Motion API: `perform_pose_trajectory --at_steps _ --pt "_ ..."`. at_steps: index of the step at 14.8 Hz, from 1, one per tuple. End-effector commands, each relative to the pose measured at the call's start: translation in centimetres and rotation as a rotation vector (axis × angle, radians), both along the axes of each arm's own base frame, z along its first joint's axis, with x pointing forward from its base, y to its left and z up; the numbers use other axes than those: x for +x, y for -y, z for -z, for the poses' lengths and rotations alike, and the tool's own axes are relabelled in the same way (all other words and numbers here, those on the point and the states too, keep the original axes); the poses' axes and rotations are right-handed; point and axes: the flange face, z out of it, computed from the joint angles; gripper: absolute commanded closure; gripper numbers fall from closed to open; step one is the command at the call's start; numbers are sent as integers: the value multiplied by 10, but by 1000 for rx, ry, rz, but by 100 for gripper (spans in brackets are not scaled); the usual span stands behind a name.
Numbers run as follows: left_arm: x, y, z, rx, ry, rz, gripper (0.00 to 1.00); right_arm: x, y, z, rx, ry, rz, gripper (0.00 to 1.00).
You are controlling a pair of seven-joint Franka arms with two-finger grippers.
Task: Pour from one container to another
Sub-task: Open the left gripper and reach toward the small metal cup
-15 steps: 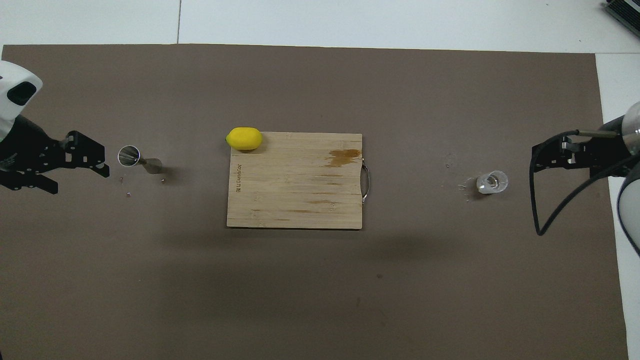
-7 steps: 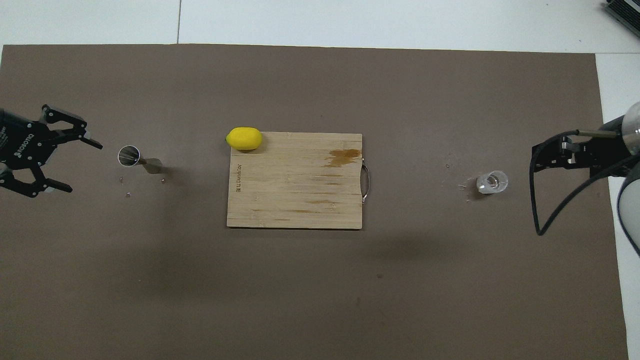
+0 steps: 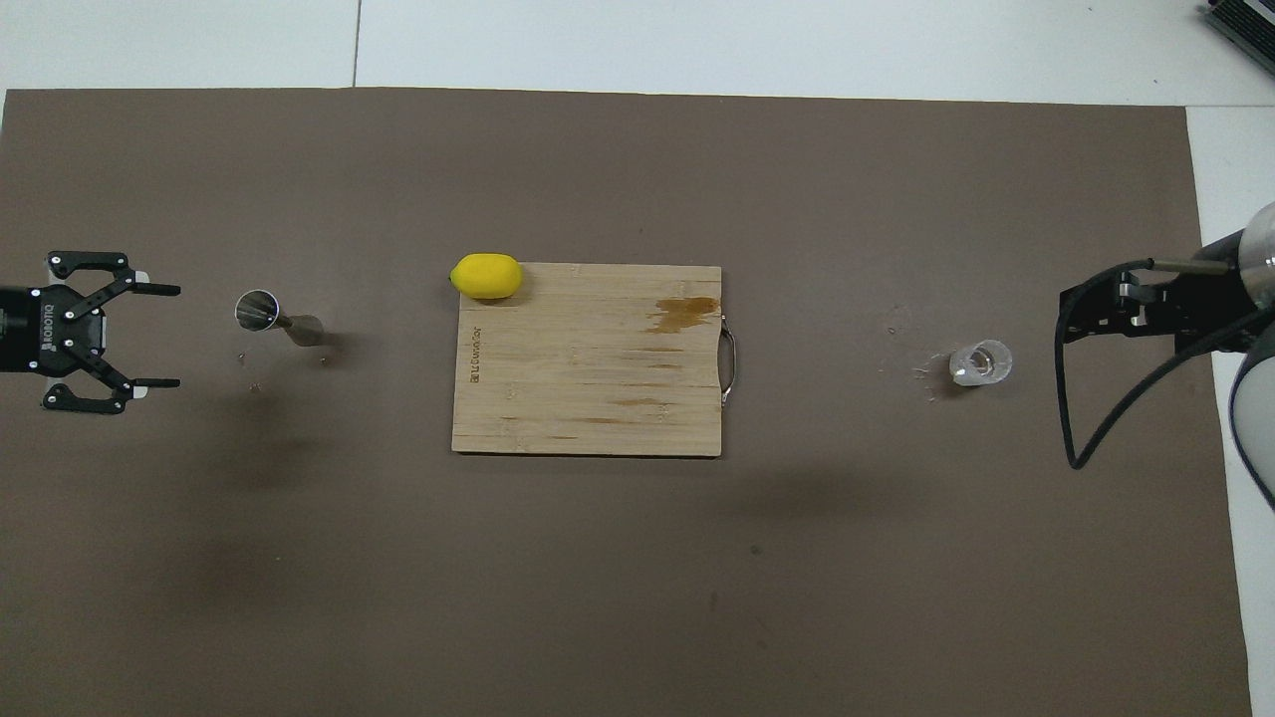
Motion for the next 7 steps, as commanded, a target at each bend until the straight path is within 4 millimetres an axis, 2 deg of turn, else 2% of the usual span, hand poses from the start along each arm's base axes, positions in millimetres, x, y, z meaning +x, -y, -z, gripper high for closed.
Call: perform_pose_trajectory --at_steps 1,4,7 --pt "-24 -11 12 -80 -11 -146 0 -4 3 -1 23 8 -11 0" --pt "-39 -9 47 -178 -41 -270 0 -4 3 -1 23 8 -9 0" --pt "-35 -5 57 -173 -42 -275 0 -4 3 -1 23 8 -11 0"
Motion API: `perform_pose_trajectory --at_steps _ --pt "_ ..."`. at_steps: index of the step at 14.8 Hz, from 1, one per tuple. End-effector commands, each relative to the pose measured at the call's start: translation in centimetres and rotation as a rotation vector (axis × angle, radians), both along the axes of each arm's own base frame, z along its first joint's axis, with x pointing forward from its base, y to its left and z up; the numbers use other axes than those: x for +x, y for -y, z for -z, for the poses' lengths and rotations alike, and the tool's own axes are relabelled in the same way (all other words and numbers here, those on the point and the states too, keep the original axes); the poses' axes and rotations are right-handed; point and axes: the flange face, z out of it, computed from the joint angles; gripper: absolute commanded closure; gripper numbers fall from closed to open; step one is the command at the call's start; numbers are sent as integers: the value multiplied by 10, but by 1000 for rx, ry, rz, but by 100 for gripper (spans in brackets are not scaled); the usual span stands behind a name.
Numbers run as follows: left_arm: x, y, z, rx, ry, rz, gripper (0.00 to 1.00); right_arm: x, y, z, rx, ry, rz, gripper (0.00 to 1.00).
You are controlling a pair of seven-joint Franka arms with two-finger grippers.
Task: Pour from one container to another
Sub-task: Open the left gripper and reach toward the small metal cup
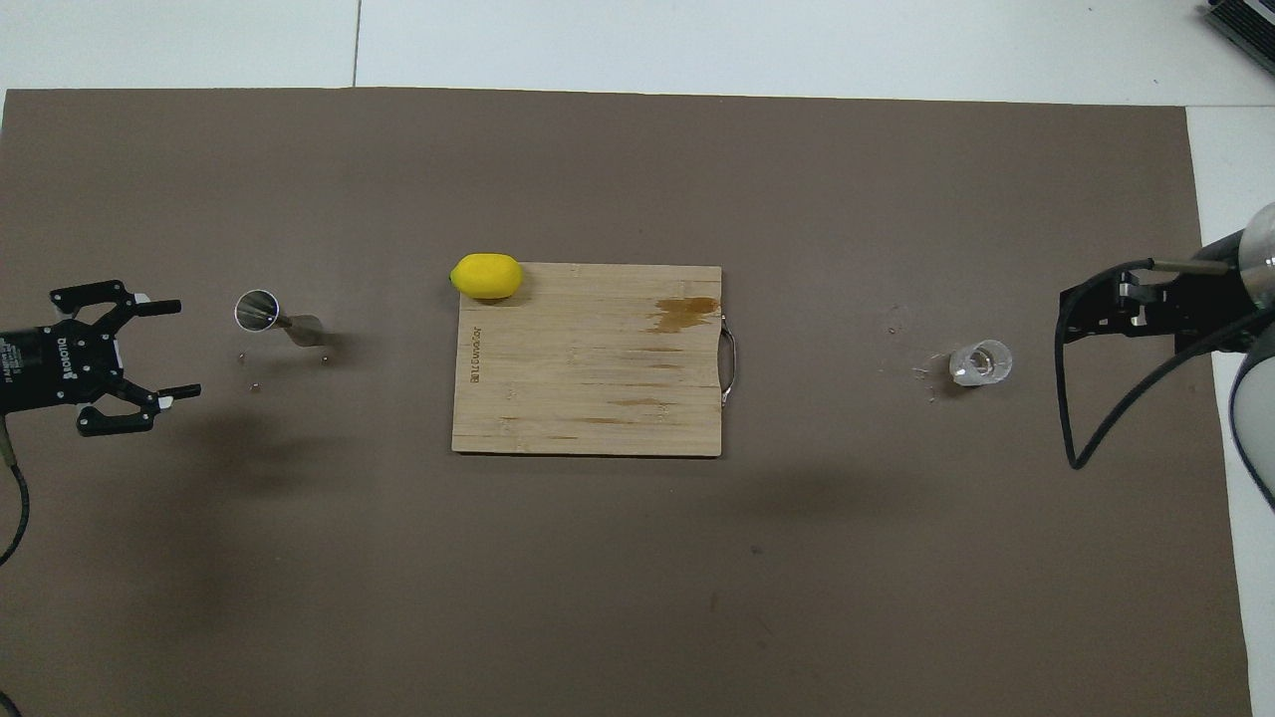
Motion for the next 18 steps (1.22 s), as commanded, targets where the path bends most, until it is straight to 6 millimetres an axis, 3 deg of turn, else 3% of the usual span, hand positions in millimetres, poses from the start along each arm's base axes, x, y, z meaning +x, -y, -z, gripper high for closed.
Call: perform_pose_trajectory --at_steps 1,9,14,18 --pt "-2 5 3 -5 3 -38 0 -4 3 -1 23 8 -11 0" --pt "16 25 30 -21 25 -86 0 -4 3 -1 23 8 -11 0" --pt "27 42 32 -26 39 -113 0 -4 3 -1 23 8 -11 0" --pt "29 41 40 -29 31 -120 0 -4 3 -1 23 8 -11 0"
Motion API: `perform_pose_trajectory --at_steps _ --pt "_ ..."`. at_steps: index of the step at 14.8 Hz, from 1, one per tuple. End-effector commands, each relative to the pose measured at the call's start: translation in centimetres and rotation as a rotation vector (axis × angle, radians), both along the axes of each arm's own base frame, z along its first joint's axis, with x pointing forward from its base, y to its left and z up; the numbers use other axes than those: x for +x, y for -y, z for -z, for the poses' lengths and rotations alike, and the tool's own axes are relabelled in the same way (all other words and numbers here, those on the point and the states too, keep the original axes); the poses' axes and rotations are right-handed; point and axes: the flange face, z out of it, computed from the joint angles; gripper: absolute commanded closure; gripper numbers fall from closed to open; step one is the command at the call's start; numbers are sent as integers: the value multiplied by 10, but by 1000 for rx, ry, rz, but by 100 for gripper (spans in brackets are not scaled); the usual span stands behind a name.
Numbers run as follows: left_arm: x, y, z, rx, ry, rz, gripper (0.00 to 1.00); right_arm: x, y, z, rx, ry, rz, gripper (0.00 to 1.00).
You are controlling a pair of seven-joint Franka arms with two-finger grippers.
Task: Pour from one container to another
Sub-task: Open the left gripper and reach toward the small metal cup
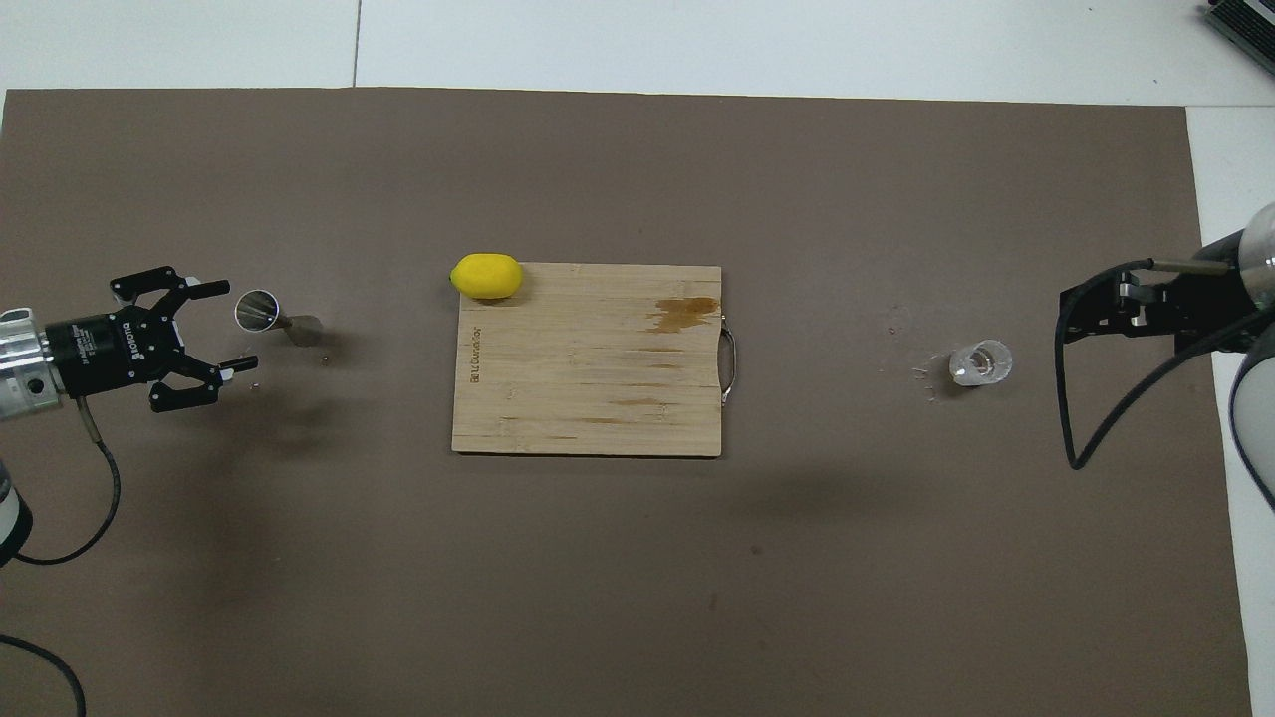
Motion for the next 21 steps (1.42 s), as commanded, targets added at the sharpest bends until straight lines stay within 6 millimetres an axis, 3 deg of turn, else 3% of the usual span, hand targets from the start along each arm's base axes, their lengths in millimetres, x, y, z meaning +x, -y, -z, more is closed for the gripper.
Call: perform_pose_trajectory --at_steps 1,7,16,21 --pt "2 0 8 -3 8 -31 0 -4 3 -1 23 8 -11 0" --pt "4 9 9 -9 10 -41 1 -4 3 -1 23 8 -11 0" --pt "3 6 9 -13 9 -44 5 -4 3 -1 23 8 -11 0" --pt "0 8 10 -19 5 -39 16 -4 3 -1 23 8 -11 0"
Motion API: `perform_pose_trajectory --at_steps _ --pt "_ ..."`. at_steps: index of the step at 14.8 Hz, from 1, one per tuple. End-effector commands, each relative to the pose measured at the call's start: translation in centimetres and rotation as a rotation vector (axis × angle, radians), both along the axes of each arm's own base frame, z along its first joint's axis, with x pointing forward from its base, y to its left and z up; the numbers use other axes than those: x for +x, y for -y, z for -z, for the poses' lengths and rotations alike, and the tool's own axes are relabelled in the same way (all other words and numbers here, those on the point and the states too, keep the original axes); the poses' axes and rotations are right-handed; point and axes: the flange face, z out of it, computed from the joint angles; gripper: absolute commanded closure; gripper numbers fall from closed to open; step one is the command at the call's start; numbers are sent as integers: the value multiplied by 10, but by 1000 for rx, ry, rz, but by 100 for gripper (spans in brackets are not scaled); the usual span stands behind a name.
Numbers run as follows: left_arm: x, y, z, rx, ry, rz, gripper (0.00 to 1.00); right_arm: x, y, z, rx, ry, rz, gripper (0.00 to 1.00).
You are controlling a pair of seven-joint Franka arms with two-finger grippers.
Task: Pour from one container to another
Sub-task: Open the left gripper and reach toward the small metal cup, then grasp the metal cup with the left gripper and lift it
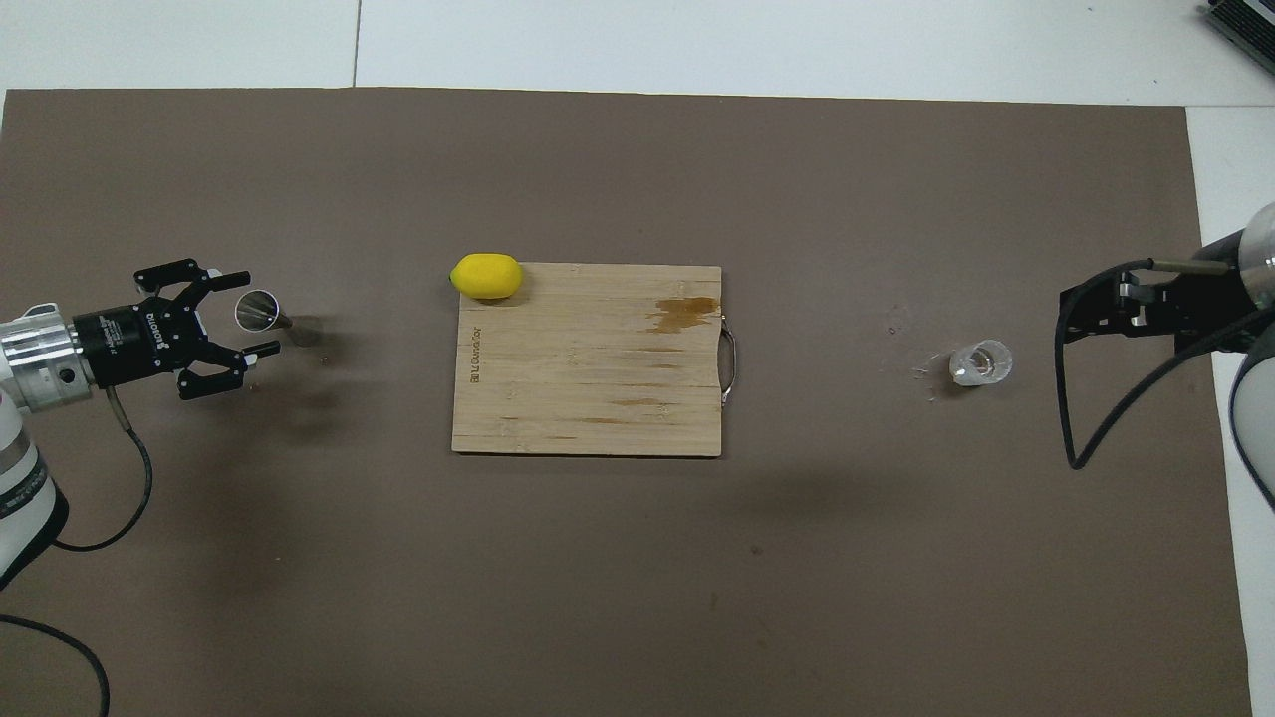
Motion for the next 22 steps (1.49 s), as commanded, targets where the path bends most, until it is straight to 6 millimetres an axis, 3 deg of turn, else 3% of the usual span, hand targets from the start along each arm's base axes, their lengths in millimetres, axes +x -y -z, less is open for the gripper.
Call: perform_pose_trajectory --at_steps 1,7,14,16,18,20,22 --pt "-3 2 4 -5 7 -10 20 -4 3 -1 23 8 -11 0" --pt "-5 1 4 -14 3 -5 45 -4 3 -1 23 8 -11 0" --pt "-5 2 2 -24 4 4 98 -4 3 -1 23 8 -11 0" --pt "-1 3 -2 -27 19 19 100 -4 3 -1 23 8 -9 0" --pt "13 10 -26 -68 53 83 100 -4 3 -1 23 8 -11 0" --pt "25 23 -49 -115 81 153 100 -4 3 -1 23 8 -11 0" --pt "33 50 -62 -135 58 192 100 -4 3 -1 23 8 -11 0"
